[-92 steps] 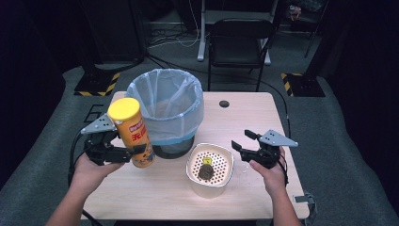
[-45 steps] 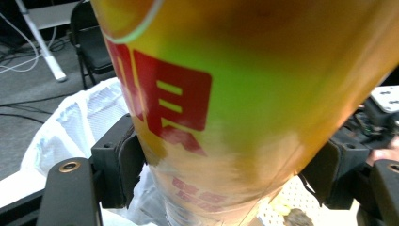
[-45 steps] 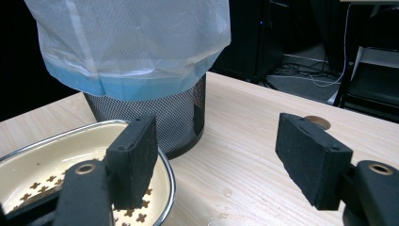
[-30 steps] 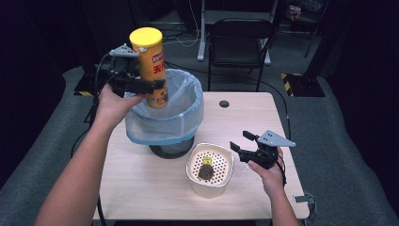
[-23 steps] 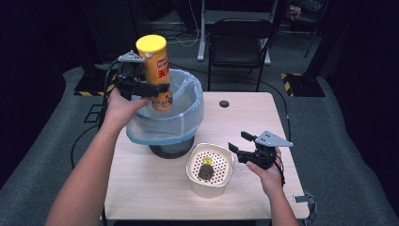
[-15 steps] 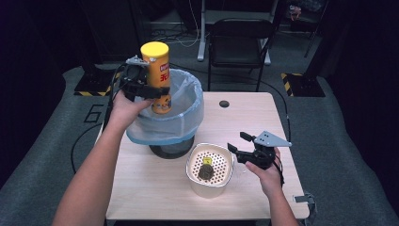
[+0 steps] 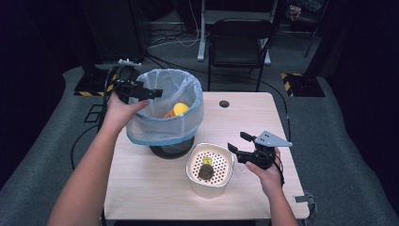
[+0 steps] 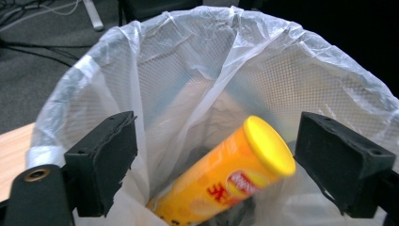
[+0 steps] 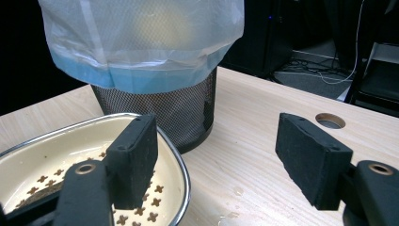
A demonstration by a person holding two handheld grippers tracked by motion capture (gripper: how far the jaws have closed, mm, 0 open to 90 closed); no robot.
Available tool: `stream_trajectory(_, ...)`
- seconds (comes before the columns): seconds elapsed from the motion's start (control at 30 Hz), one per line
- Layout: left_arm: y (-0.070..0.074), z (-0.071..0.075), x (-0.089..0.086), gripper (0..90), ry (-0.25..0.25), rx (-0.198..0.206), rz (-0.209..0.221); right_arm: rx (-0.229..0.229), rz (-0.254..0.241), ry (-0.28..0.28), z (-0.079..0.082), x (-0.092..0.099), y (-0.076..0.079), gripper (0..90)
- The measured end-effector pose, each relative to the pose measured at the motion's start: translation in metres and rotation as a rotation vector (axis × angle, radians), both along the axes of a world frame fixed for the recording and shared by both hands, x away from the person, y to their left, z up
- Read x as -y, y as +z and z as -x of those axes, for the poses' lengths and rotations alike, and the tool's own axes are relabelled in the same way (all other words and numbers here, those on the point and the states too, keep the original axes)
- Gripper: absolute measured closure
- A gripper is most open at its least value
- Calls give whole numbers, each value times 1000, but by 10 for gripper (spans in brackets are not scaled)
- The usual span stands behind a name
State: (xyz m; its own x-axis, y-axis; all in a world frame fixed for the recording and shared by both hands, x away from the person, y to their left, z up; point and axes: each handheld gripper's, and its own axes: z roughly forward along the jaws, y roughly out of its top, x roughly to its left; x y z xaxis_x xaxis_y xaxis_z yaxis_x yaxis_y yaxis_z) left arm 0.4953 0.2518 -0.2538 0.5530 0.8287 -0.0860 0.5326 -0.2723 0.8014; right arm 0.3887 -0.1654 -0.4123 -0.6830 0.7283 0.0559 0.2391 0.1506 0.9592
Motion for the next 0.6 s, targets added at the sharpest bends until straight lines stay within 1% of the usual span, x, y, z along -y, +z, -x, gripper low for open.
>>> stream_trajectory(0.07, 3, 6, -3, 143, -11, 14, 13, -3, -4, -2, 1, 0, 0, 299)
stream_trajectory(0.17, 7, 16, -8, 147, -36, 30, 19, 2, 0, -2, 1, 1, 1, 299)
stream_trajectory(0.2, 8, 19, -9, 150, -38, 36, 30, 3, 2, -2, 0, 1, 0, 299)
stream_trajectory(0.23, 8, 23, -10, 151, -47, 41, 27, 2, 2, -3, 0, 2, 0, 300)
stream_trajectory(0.3, 9, 33, -12, 153, -68, 56, -1, 2, 0, -4, 0, 2, 1, 299)
stream_trajectory(0.37, 8, 45, -16, 162, -85, 75, -18, 3, -2, -9, 1, 3, 1, 299)
stream_trajectory(0.4, 7, 52, -19, 162, -93, 81, -14, 3, -5, -10, 1, 4, 1, 299)
stream_trajectory(0.47, 5, 63, -25, 164, -113, 87, 10, 4, -6, -13, 1, 5, 1, 299)
stream_trajectory(0.5, 3, 69, -28, 165, -124, 87, 10, 0, -11, -18, 1, 5, 1, 299)
stream_trajectory(0.6, -5, 84, -36, 165, -144, 95, 15, -1, -7, -20, 1, 5, 1, 299)
